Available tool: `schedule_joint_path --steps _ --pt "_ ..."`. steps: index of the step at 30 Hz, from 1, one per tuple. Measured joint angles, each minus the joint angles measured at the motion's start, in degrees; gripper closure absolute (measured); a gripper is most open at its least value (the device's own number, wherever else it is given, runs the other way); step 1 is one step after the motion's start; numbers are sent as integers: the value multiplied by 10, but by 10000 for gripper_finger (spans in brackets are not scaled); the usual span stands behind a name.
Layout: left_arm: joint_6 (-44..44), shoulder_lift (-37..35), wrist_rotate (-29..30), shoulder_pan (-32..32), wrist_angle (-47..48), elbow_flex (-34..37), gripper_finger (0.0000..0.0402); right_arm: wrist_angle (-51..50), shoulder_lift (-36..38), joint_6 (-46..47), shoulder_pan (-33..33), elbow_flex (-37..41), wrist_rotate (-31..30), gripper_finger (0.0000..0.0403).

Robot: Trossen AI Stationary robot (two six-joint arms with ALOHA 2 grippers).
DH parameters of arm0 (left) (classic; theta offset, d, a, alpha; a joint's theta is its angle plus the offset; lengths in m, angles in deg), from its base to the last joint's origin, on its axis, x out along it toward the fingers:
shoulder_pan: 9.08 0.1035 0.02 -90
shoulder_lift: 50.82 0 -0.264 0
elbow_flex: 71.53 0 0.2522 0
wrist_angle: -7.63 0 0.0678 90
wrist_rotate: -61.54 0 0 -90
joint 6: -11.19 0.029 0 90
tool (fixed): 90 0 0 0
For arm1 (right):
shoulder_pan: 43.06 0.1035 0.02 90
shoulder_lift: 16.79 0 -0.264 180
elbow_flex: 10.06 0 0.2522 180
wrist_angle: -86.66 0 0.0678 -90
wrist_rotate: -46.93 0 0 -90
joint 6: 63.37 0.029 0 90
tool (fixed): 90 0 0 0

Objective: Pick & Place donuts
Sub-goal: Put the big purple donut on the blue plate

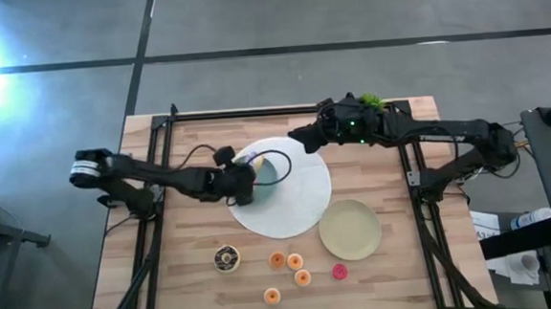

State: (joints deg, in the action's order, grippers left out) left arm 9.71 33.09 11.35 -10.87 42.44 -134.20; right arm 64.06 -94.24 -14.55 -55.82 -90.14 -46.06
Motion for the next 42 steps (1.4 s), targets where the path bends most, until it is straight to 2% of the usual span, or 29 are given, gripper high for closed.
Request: schedule_joint_path --steps 7,12,19,25,36,42 --pt "55 61 -52 60 22 -24 397 -13 2 1 5 1 0 225" --pt "80 84 -149 89 48 -45 388 -17 1 2 9 3 0 223" --pt "79 103 -135 97 66 -53 349 -17 1 0 9 3 0 228" --pt "77 97 -186 97 99 -66 317 -17 1 -8 9 5 0 229" --pt "67 83 -209 96 150 -104 291 -17 1 -10 9 5 2 229" --pt "13 78 -225 95 204 -118 273 -17 1 -10 9 5 5 229"
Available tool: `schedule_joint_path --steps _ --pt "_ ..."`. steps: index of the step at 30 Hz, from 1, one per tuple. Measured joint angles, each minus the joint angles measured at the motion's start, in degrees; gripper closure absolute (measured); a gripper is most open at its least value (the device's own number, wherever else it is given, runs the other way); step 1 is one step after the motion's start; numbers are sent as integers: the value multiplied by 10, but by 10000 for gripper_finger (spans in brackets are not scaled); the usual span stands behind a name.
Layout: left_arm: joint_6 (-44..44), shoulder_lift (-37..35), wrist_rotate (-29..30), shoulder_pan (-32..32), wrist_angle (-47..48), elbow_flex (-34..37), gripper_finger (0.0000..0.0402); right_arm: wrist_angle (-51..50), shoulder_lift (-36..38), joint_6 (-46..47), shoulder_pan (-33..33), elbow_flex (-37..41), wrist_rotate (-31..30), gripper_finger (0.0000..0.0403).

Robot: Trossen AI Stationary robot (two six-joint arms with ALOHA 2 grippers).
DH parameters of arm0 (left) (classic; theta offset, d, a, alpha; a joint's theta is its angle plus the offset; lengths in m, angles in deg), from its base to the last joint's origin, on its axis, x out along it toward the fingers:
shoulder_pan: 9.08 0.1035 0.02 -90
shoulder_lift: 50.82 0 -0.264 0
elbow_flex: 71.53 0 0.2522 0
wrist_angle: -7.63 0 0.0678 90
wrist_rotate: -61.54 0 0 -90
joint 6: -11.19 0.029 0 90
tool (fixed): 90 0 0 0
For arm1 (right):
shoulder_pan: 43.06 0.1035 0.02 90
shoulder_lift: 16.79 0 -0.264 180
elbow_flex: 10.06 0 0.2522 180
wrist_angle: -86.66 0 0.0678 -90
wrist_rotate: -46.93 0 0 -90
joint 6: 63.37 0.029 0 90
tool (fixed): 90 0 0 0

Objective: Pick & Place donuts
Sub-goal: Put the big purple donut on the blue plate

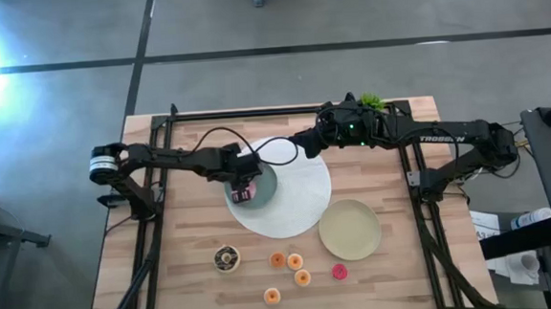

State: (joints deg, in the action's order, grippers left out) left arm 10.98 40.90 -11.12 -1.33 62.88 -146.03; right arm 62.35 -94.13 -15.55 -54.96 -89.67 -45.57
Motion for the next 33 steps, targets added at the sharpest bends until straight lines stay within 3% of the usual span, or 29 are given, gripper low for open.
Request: schedule_joint_path --steps 5,13,29,33 --pt "-57 -1 -11 -1 30 -6 268 0 0 0 -1 0 12 230" --pt "-75 -2 -123 -4 16 -6 268 -1 0 7 -1 0 14 231" --pt "-48 -10 -123 -12 7 -6 268 -2 0 13 -2 0 14 232" --pt "-36 -18 -124 -12 14 -6 268 -16 0 0 -2 0 47 232"
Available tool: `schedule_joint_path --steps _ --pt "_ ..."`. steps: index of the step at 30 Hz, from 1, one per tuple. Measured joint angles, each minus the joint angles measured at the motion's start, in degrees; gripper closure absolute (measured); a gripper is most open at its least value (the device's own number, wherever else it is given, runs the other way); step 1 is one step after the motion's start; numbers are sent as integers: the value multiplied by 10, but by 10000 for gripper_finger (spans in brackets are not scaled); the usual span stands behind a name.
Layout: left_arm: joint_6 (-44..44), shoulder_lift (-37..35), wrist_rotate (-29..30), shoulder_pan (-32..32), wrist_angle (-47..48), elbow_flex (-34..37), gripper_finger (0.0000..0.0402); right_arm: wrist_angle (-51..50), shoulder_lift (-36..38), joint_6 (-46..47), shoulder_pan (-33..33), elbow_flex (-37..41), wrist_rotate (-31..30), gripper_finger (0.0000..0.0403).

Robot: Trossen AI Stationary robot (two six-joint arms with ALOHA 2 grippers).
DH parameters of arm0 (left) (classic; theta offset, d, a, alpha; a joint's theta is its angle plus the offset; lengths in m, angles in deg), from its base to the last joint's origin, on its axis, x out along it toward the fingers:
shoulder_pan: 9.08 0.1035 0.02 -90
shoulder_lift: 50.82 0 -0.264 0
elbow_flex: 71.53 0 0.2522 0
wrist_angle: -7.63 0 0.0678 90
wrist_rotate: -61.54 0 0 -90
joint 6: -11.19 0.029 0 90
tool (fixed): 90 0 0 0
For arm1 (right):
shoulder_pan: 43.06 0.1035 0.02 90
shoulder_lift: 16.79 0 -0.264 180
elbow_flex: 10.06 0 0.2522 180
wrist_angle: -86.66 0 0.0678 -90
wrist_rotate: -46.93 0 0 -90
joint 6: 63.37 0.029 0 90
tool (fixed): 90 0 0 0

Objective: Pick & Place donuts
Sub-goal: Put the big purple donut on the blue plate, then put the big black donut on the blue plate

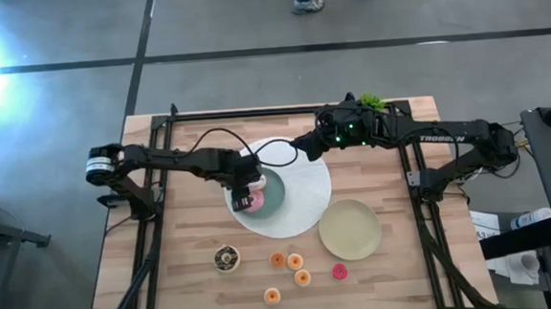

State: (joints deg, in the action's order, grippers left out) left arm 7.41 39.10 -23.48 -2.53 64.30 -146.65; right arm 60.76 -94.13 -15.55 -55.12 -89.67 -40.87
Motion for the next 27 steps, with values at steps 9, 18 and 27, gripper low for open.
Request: schedule_joint_path --steps 9,18,27 --pt "27 -34 -6 0 7 2 268 -38 0 -9 0 9 8 232" --pt "8 -46 -14 2 7 19 268 -36 0 -9 0 32 10 232" --pt "-83 -146 -55 -190 1 76 268 -36 0 -13 6 41 28 232"
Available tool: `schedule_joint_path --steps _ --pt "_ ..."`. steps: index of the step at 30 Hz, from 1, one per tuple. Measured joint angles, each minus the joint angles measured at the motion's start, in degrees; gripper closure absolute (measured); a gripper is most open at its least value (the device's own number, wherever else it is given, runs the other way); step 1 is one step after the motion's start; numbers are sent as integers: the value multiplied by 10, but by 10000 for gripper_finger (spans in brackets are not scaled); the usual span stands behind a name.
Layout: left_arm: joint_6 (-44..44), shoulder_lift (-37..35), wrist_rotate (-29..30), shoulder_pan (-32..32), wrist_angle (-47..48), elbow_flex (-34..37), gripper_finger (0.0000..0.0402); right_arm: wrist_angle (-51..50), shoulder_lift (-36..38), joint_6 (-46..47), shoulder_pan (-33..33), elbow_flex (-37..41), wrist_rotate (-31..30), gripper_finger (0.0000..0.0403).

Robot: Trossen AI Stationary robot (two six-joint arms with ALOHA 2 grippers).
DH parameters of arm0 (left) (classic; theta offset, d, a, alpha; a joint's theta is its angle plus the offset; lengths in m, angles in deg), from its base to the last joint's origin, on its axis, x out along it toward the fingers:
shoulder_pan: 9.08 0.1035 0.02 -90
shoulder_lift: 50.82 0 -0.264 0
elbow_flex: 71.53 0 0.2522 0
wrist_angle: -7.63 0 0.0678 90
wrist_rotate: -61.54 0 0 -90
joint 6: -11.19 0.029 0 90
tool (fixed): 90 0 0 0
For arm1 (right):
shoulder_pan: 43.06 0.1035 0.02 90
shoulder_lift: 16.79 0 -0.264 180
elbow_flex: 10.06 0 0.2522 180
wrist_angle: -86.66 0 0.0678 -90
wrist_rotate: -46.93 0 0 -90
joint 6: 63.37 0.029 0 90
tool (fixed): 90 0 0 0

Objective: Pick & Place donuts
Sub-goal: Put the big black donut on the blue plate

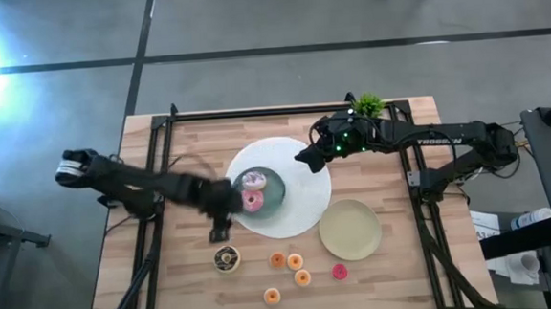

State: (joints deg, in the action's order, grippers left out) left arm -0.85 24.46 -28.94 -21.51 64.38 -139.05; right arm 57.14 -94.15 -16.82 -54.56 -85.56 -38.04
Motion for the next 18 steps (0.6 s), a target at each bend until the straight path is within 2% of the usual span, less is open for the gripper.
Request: schedule_joint_path --steps 5,9,13,18 --pt "-16 -10 53 -175 -49 29 268 0 0 -1 0 1 0 232" --pt "-46 23 99 -269 -114 46 268 1 0 -1 0 1 -1 232" --pt "-89 71 106 -301 -145 47 268 1 0 2 0 1 -1 232" --pt "-127 120 106 -307 -147 47 268 0 -1 10 0 1 -1 232"
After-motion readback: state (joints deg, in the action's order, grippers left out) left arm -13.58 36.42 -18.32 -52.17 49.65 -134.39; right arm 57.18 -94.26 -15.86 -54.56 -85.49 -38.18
